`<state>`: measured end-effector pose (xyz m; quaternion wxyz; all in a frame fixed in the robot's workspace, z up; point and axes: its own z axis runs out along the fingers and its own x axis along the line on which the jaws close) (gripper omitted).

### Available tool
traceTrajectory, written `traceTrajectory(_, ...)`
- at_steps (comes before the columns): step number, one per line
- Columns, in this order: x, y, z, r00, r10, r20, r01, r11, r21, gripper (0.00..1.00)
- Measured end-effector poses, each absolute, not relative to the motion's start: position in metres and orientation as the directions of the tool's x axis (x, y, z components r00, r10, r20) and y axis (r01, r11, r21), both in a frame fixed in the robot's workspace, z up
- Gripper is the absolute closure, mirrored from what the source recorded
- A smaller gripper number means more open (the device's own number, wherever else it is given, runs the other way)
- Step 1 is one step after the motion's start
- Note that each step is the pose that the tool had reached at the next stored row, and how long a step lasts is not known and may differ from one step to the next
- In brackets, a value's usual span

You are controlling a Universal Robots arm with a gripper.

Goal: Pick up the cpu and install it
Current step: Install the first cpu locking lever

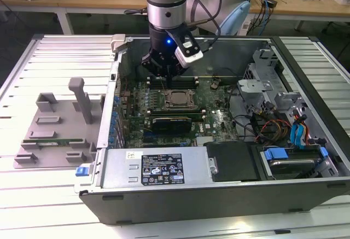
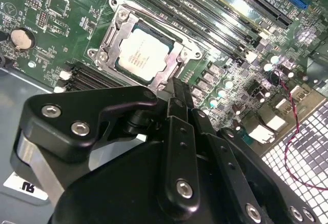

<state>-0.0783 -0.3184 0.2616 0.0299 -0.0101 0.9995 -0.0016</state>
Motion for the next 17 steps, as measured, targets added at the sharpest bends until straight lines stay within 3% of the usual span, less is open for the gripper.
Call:
traceTrajectory(15,-0.113,-0.318,0.262,-0.998,-0.020,-0.060,-0.020,1.000,-0.001,0.89)
traceTrajectory(17,-0.116,-0.318,0.261,-0.998,-0.018,-0.061,-0.020,0.999,0.039,0.89)
